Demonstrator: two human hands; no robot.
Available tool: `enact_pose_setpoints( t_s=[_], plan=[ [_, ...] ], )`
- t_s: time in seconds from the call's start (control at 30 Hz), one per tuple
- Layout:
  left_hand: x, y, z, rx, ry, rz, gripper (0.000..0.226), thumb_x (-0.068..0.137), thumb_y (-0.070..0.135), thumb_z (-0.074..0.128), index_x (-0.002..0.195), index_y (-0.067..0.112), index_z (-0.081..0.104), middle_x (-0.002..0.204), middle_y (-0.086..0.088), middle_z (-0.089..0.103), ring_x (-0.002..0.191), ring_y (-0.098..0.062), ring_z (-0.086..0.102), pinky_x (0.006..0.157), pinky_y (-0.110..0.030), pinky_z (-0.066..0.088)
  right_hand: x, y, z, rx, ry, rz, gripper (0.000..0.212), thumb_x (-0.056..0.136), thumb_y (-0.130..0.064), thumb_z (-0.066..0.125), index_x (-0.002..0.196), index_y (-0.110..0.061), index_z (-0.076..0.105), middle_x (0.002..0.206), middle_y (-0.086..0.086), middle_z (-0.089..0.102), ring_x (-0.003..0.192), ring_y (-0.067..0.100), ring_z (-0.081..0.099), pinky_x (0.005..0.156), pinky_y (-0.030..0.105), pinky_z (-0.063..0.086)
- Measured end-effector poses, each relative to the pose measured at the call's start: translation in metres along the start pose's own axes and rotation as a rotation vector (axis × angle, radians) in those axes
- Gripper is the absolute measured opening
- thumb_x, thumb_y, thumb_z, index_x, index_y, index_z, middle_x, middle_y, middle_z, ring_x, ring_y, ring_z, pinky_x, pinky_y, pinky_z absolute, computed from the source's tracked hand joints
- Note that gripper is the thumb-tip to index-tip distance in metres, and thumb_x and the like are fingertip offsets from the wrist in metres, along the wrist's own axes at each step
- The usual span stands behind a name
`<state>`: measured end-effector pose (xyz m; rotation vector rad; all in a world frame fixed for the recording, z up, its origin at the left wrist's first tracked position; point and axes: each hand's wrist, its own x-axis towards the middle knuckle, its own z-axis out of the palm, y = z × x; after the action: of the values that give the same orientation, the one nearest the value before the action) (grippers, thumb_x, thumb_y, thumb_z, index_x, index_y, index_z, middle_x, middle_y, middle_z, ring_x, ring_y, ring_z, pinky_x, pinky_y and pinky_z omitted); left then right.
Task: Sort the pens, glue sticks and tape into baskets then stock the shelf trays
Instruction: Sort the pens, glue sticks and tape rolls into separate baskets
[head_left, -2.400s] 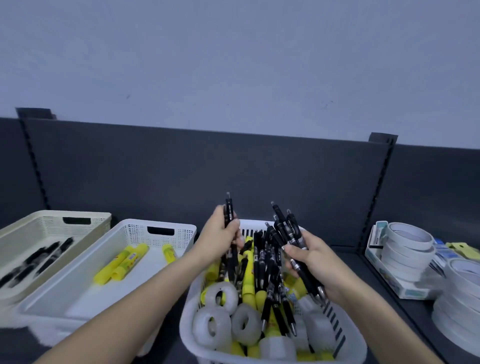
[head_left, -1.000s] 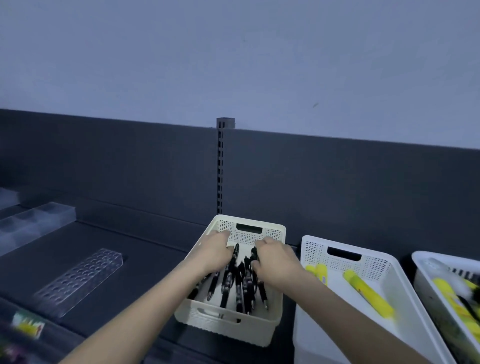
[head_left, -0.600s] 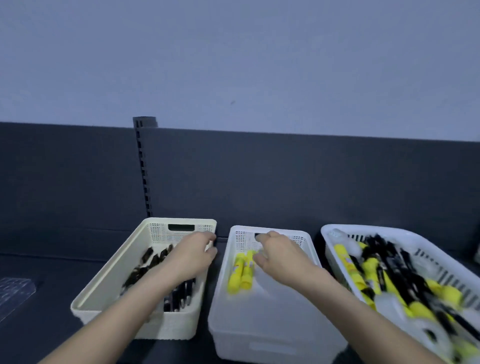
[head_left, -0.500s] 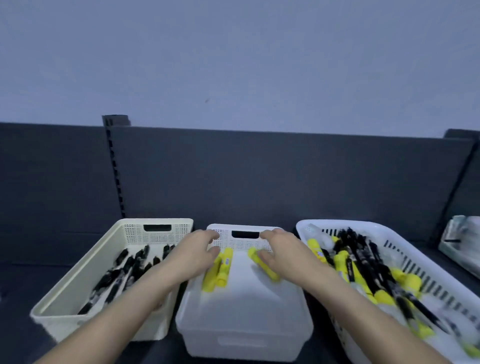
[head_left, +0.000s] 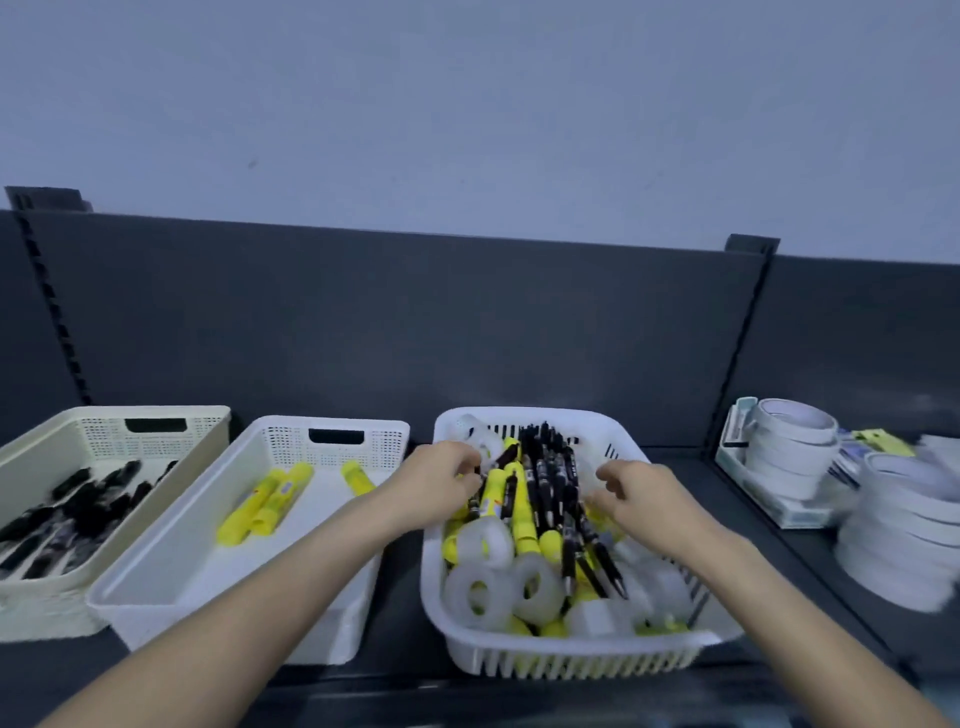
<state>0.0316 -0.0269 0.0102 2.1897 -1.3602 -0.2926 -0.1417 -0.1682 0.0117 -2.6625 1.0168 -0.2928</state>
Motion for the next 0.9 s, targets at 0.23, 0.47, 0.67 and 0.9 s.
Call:
enact_pose_setpoints(
  t_s=[0.23, 0.47, 0.67, 0.9],
  plan=[
    [0.032, 0.007, 0.020, 0.054, -0.065, -0.030, 0.014, 0.094, 0.013, 0.044, 0.085, 0.011, 0.054, 0.079, -0.007, 0.052, 0.078, -0.018, 0.043, 0.068, -0.028, 0.034, 0.006, 0.003, 0.021, -0.003, -0.147, 0.064, 0.043, 0.084, -0.052, 0.054, 0.072, -0.011, 0.048, 0.068, 0.001, 0.052, 0.070, 0.022, 0.053, 0.058, 0.031, 0.036],
    [0.078, 0.010, 0.032, 0.145, -0.122, -0.053, 0.038, 0.093, 0.011, 0.043, 0.058, 0.014, 0.027, 0.057, -0.003, 0.028, 0.055, -0.018, 0.028, 0.058, -0.029, 0.024, 0.028, 0.008, 0.014, 0.194, -0.235, 0.138, 0.022, 0.087, -0.010, 0.044, 0.066, -0.013, 0.038, 0.066, 0.001, 0.042, 0.067, 0.022, 0.045, 0.051, 0.027, 0.031],
    [0.108, 0.025, 0.048, 0.282, -0.182, -0.137, 0.049, 0.093, 0.042, 0.048, 0.056, 0.013, 0.031, 0.056, -0.003, 0.036, 0.058, -0.020, 0.040, 0.054, -0.030, 0.030, 0.048, 0.020, 0.007, 0.325, -0.131, 0.197, 0.026, 0.093, -0.010, 0.040, 0.068, -0.012, 0.032, 0.072, 0.004, 0.043, 0.068, 0.024, 0.048, 0.055, 0.029, 0.037],
    [0.123, 0.037, 0.062, 0.250, -0.207, -0.119, 0.041, 0.087, 0.046, 0.056, 0.091, 0.006, 0.061, 0.100, -0.010, 0.066, 0.098, -0.027, 0.060, 0.079, -0.034, 0.045, 0.059, 0.011, 0.030, 0.163, -0.006, 0.164, 0.013, 0.091, -0.001, 0.035, 0.082, -0.010, 0.035, 0.066, 0.000, 0.038, 0.054, 0.011, 0.035, 0.043, 0.024, 0.026]
  ],
)
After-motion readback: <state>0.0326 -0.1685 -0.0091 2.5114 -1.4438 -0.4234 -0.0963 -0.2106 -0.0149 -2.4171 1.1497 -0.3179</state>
